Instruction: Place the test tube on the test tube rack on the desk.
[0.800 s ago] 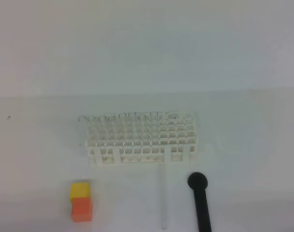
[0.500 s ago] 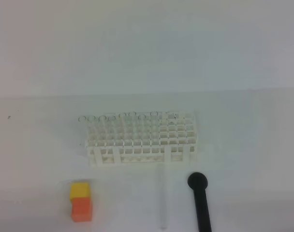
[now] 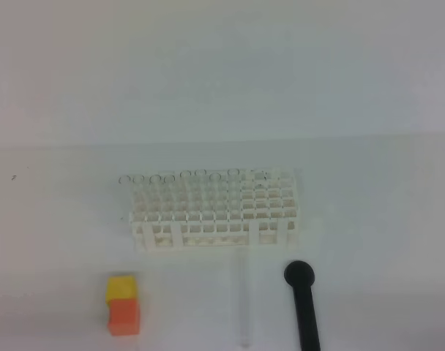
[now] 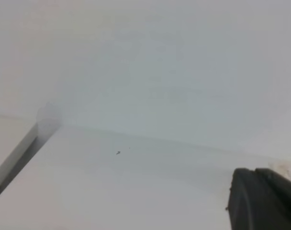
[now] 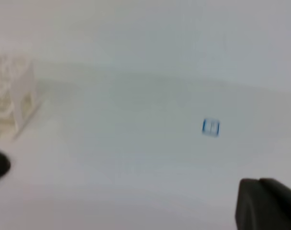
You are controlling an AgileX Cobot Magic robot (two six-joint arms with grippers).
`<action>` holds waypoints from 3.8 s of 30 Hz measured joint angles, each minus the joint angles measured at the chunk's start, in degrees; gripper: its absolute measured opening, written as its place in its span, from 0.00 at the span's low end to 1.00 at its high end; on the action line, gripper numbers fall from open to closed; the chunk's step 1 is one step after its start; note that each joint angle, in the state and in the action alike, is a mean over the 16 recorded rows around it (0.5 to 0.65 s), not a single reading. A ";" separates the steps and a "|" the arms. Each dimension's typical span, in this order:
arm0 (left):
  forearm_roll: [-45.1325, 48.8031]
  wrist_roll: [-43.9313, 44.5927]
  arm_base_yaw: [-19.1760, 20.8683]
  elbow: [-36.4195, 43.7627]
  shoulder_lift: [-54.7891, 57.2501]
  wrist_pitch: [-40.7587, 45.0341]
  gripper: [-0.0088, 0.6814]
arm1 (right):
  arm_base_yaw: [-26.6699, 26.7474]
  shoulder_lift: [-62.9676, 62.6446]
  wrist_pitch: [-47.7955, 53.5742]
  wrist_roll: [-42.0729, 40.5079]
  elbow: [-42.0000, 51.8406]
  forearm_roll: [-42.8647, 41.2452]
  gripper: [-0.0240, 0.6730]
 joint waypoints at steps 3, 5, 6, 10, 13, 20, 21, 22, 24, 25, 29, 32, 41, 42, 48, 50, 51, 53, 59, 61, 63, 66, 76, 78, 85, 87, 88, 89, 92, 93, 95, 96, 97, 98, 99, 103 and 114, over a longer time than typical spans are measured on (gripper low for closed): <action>0.55 0.34 0.00 0.00 0.00 -1.38 0.01 | 0.00 0.00 -6.05 0.01 0.09 -0.21 0.03; 0.89 0.56 0.00 0.00 0.00 -2.11 0.01 | 0.00 0.00 -10.43 0.02 0.14 -0.31 0.03; 1.01 0.59 0.00 0.00 0.00 -2.48 0.01 | 0.00 0.00 -12.62 0.03 0.17 -0.37 0.03; 0.91 -0.76 0.00 0.00 0.00 -4.31 0.01 | 0.00 0.00 -20.37 0.07 0.21 -0.50 0.03; 0.13 -3.52 0.00 0.00 0.00 -5.96 0.01 | 0.00 0.00 -24.31 0.09 0.21 -0.56 0.03; -1.43 -11.63 0.00 -1.62 0.02 -8.42 0.01 | 0.00 0.00 -27.18 0.15 0.20 -0.62 0.03; -1.59 -12.77 0.00 -2.28 0.06 -8.16 0.01 | 0.00 0.00 -27.05 0.15 0.15 -0.62 0.03; -1.65 -13.77 0.00 -3.07 0.14 -7.72 0.01 | 0.00 0.00 -26.77 0.15 0.04 -0.63 0.03; -1.49 -15.10 0.00 -5.03 0.44 -6.28 0.01 | 0.00 0.00 -25.83 0.16 -0.43 -0.69 0.03; -1.33 -15.40 0.00 -6.21 0.68 -5.27 0.01 | 0.00 0.00 -25.15 0.16 -0.81 -0.73 0.03; -0.83 -14.38 0.00 -12.22 2.26 -0.12 0.01 | 0.00 0.00 -21.11 0.18 -3.49 -0.87 0.03; -0.89 -12.59 0.00 -17.04 3.87 3.84 0.01 | 0.00 0.16 -16.45 0.30 -6.84 -0.98 0.03; -7.89 -5.95 -0.03 -26.58 11.13 13.83 0.01 | 0.00 4.88 3.49 0.93 -22.20 -0.06 0.03; -10.02 -4.27 -0.04 -27.22 12.31 15.32 0.01 | 0.00 5.72 5.60 1.01 -23.83 0.15 0.03; -27.60 10.11 -0.08 -30.07 21.50 25.73 0.01 | 0.00 10.89 15.46 1.37 -31.04 1.44 0.03; -33.87 15.50 -0.09 -31.18 25.34 29.59 0.01 | 0.00 12.23 17.76 1.41 -32.42 1.84 0.03; -36.82 18.34 -0.10 -31.75 27.36 31.43 0.01 | 0.00 12.75 18.76 1.42 -32.91 2.00 0.03; -42.22 24.23 -0.17 -32.81 31.56 34.49 0.01 | 0.00 13.55 20.45 1.45 -33.54 2.19 0.03; -52.45 35.69 -2.45 -35.88 43.65 37.28 0.01 | 0.00 14.57 23.43 1.49 -33.92 2.14 0.03; -53.04 36.70 -4.53 -37.04 47.35 36.60 0.01 | 0.00 14.79 24.24 1.49 -33.94 2.07 0.03; -52.45 36.64 -7.47 -38.16 50.76 35.11 0.01 | 0.00 15.07 25.02 1.49 -33.96 1.99 0.03; -49.80 33.92 -13.41 -39.71 55.39 31.65 0.01 | 0.00 15.62 25.90 1.49 -33.96 1.85 0.03; -23.77 2.25 -38.92 -43.16 69.58 18.39 0.01 | 0.00 17.74 27.73 1.49 -33.96 1.29 0.03; -16.53 -5.79 -42.88 -43.59 72.44 16.44 0.01 | 0.00 18.00 28.24 1.49 -33.96 1.12 0.03; 2.01 -25.58 -50.62 -47.30 82.19 16.93 0.02 | 0.00 18.37 30.14 1.49 -33.96 0.55 0.03; 4.84 -28.31 -51.42 -48.89 84.64 18.28 0.05 | 0.00 18.37 30.56 1.49 -33.96 0.40 0.03; 5.86 -29.25 -51.69 -49.74 85.78 19.01 0.07 | 0.00 18.37 30.72 1.49 -33.96 0.34 0.03; 6.61 -29.90 -51.89 -50.60 86.83 19.77 0.09 | 0.00 18.37 30.85 1.49 -33.96 0.29 0.03; 7.55 -30.92 -52.17 -53.20 89.61 22.17 0.19 | 0.00 18.37 31.18 1.49 -33.96 0.26 0.03; 7.53 -31.18 -52.19 -54.04 90.46 23.00 0.23 | 0.00 18.37 31.26 1.49 -33.96 0.26 0.03; 7.38 -31.68 -52.19 -55.63 92.17 24.57 0.30 | 0.00 18.37 31.40 1.49 -33.96 0.26 0.03; 7.31 -31.94 -52.19 -56.36 93.04 25.25 0.33 | 0.00 18.37 31.45 1.49 -33.96 0.26 0.03; 7.22 -32.17 -52.19 -57.05 93.90 25.84 0.37 | 0.00 18.37 31.49 1.49 -33.96 0.26 0.03; 7.12 -32.35 -52.19 -57.69 94.76 26.32 0.41 | 0.00 18.37 31.52 1.49 -33.96 0.26 0.03; 7.02 -32.51 -52.19 -58.27 95.63 26.73 0.44 | 0.00 18.37 31.54 1.49 -33.96 0.26 0.03; 6.60 -33.06 -52.19 -60.19 99.02 27.90 0.55 | 0.00 18.37 31.59 1.49 -33.96 0.35 0.03; 6.30 -33.78 -52.19 -62.74 105.75 29.13 0.59 | 0.00 18.37 31.59 1.49 -33.96 0.76 0.03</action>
